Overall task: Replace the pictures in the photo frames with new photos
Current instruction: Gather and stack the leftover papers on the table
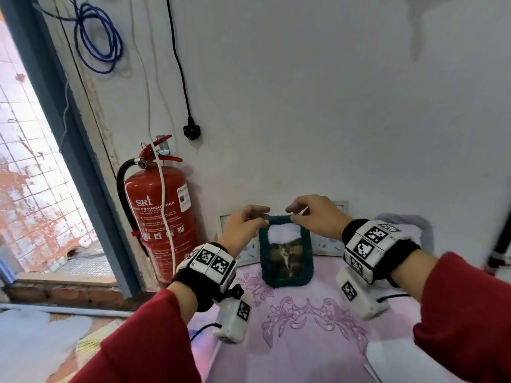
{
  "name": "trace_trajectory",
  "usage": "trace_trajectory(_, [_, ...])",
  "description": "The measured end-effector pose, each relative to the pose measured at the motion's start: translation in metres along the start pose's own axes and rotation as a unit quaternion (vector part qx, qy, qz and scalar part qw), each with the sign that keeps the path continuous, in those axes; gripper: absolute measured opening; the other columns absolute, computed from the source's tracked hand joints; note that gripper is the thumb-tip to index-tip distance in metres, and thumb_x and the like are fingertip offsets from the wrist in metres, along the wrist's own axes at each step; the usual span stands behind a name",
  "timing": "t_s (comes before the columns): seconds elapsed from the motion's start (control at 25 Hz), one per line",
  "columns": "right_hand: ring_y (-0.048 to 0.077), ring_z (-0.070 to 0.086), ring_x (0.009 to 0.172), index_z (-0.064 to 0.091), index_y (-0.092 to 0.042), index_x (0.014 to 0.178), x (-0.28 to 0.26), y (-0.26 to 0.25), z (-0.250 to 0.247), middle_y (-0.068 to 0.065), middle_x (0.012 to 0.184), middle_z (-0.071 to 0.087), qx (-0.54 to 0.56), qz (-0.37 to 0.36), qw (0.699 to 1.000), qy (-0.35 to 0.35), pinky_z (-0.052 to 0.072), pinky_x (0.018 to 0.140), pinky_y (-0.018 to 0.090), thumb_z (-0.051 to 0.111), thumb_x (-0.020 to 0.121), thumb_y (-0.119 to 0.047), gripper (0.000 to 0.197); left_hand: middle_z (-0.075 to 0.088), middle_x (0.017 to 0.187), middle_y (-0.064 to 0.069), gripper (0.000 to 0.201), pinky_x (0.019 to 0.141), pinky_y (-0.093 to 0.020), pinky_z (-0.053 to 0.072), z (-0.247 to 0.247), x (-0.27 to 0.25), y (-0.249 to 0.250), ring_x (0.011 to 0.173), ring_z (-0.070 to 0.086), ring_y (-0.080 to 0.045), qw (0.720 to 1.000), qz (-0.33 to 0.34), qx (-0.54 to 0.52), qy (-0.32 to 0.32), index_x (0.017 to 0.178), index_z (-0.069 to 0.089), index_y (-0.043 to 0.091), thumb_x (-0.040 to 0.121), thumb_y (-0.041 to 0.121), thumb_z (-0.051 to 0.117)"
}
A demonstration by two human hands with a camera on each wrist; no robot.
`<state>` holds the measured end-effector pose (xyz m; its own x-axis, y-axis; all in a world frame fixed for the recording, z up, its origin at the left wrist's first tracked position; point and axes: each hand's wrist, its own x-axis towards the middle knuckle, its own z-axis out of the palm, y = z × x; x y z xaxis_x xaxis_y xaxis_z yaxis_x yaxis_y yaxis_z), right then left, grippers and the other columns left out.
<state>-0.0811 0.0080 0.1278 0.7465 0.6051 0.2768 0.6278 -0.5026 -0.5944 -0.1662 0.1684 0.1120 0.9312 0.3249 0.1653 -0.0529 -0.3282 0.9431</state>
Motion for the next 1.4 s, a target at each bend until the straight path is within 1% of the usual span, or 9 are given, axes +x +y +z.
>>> trace_trajectory(0.08, [0.017,0.057,0.090,0.064,-0.008,0.110,-0.026,0.008,-0.001,0.010,0.109,0.065,0.008,0.021,1.000,-0.002,0.047,0.074,0.022,0.059,0.089,-0.013,0.023,0.064,0.107,-0.010,0.031,0.067,-0.014,0.048,0.019,-0.016,0.000,0.095,0.057,-0.014,1.000,-0.009,-0.024,-0.014,0.116,0.060,0.003,0.087,-0.003,0.052])
trace_trajectory(0.24, [0.020,0.059,0.095,0.064,-0.005,0.110,-0.080,0.031,-0.009,0.011,0.110,0.065,0.009,0.057,0.998,0.007,0.047,0.084,0.026,0.058,0.089,-0.012,0.023,0.066,0.100,-0.007,0.030,0.062,-0.012,0.051,0.058,-0.046,-0.006,0.081,0.061,-0.009,0.996,-0.032,-0.067,-0.046,0.114,0.060,0.005,0.087,-0.004,0.052])
trace_trajectory(0.52, [0.019,0.060,0.099,0.064,-0.009,0.111,-0.158,0.083,-0.023,0.010,0.111,0.065,-0.019,0.139,0.990,-0.023,0.049,0.091,0.030,0.060,0.088,-0.013,0.024,0.067,0.092,0.000,0.029,0.064,-0.020,0.046,0.113,-0.087,-0.028,0.078,0.060,-0.008,0.987,-0.100,-0.063,-0.112,0.111,0.062,0.009,0.086,-0.001,0.052])
trace_trajectory(0.76, [0.010,0.055,0.087,0.065,-0.008,0.110,-0.200,0.117,-0.033,0.007,0.111,0.066,-0.050,0.192,0.979,-0.049,0.038,0.076,0.014,0.062,0.086,-0.013,0.025,0.066,0.096,-0.007,0.029,0.065,-0.023,0.045,0.151,-0.116,-0.049,0.077,0.059,-0.012,0.971,-0.170,-0.044,-0.160,0.111,0.061,0.010,0.086,0.001,0.051])
trace_trajectory(0.96, [0.016,0.059,0.099,0.065,-0.012,0.109,-0.228,0.128,-0.029,0.006,0.111,0.066,-0.044,0.197,0.979,-0.027,0.044,0.088,0.022,0.064,0.087,-0.025,0.026,0.059,0.088,-0.011,0.026,0.060,-0.024,0.043,0.168,-0.133,-0.071,0.068,0.054,-0.014,0.948,-0.249,-0.023,-0.198,0.112,0.054,0.008,0.088,0.000,0.049])
trace_trajectory(1.08, [0.015,0.059,0.100,0.060,-0.020,0.116,-0.243,0.124,-0.017,0.000,0.110,0.064,-0.045,0.186,0.980,-0.052,0.046,0.090,0.024,0.068,0.081,-0.042,0.041,0.056,0.093,-0.017,0.036,0.059,-0.029,0.045,0.176,-0.138,-0.081,0.068,0.053,-0.018,0.937,-0.280,-0.023,-0.208,0.122,0.048,0.005,0.087,-0.003,0.048])
trace_trajectory(1.2, [0.013,0.055,0.097,0.045,-0.025,0.129,-0.258,0.126,-0.003,-0.001,0.114,0.059,-0.094,0.209,0.967,-0.109,0.046,0.089,0.029,0.068,0.076,-0.051,0.063,0.055,0.080,-0.012,0.044,0.061,-0.030,0.047,0.187,-0.144,-0.085,0.066,0.051,-0.018,0.938,-0.284,-0.043,-0.193,0.128,0.044,0.004,0.085,-0.004,0.049])
trace_trajectory(1.28, [0.015,0.056,0.097,0.042,-0.025,0.131,-0.264,0.132,0.004,0.001,0.115,0.060,-0.113,0.230,0.960,-0.114,0.046,0.086,0.029,0.064,0.079,-0.053,0.063,0.055,0.081,-0.010,0.049,0.066,-0.031,0.050,0.193,-0.147,-0.086,0.070,0.053,-0.019,0.940,-0.277,-0.065,-0.188,0.130,0.041,0.005,0.084,-0.004,0.053])
trace_trajectory(1.4, [0.016,0.059,0.101,0.046,-0.026,0.128,-0.268,0.138,0.009,0.001,0.111,0.064,-0.109,0.259,0.954,-0.107,0.046,0.087,0.030,0.058,0.080,-0.061,0.061,0.053,0.106,-0.015,0.060,0.082,-0.038,0.050,0.202,-0.151,-0.089,0.101,0.057,-0.027,0.943,-0.266,-0.088,-0.179,0.135,0.034,0.011,0.081,-0.002,0.059])
